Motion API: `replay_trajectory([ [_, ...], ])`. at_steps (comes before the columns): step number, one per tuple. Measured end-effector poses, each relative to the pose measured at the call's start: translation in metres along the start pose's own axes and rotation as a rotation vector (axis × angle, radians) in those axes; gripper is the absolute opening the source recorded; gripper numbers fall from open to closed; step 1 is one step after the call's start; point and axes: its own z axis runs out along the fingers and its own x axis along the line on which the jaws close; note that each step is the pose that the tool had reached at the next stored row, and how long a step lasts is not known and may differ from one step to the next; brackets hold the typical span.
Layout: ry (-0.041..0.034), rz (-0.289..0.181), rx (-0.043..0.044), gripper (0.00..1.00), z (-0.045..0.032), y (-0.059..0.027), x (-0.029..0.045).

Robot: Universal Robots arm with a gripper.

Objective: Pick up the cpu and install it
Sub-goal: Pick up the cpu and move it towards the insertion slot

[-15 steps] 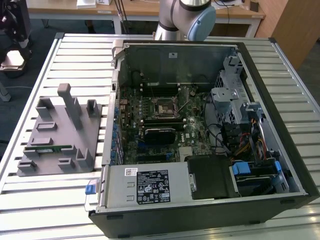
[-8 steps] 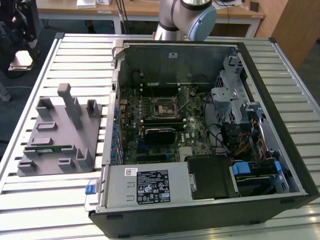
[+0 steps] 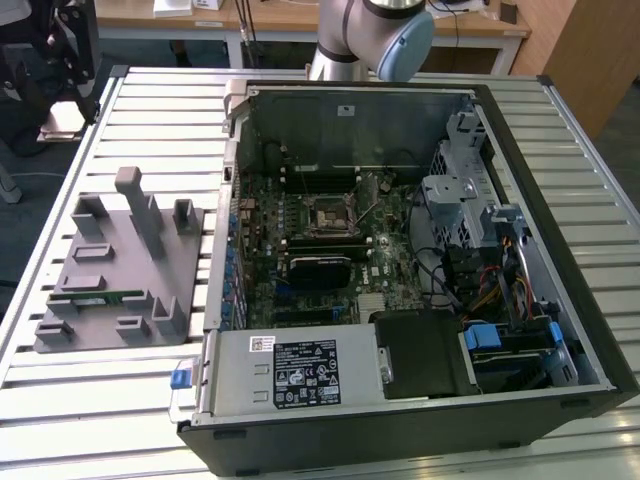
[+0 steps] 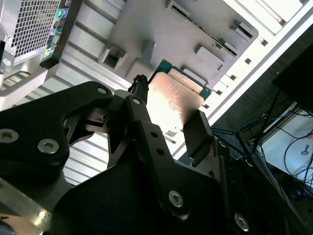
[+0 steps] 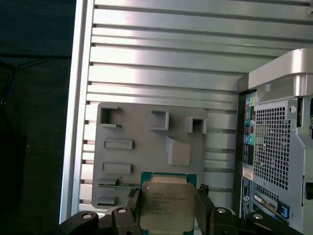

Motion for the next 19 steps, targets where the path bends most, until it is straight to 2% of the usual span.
replay_trajectory([
  [19,-0.0001,0.000,0.0000,0.54,0.0016,-0.0025,-0.0494],
])
